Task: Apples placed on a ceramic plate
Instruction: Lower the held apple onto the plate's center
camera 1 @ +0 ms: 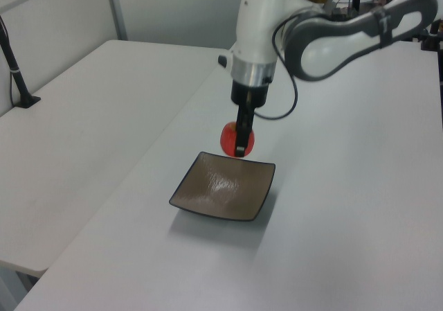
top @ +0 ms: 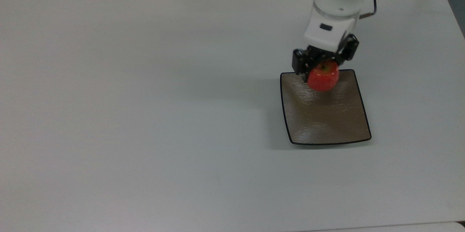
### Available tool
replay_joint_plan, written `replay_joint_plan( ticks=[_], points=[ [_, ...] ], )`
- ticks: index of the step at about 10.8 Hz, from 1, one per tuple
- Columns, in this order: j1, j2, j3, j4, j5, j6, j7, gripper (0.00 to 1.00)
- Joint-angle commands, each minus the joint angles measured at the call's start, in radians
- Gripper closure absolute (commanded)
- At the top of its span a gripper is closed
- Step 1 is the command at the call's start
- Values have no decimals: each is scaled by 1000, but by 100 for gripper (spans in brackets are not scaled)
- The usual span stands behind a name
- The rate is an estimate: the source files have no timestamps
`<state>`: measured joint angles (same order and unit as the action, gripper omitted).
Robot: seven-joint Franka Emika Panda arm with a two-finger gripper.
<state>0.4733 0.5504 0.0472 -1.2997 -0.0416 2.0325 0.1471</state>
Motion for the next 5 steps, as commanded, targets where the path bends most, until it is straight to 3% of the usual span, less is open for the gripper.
replay_joint_plan(
  ticks=[1, 5],
  points=[
    [34, 130, -18, 71, -3, 116, 19, 79],
    [36, 204, -17, 68, -40, 211, 25, 75]
  ],
)
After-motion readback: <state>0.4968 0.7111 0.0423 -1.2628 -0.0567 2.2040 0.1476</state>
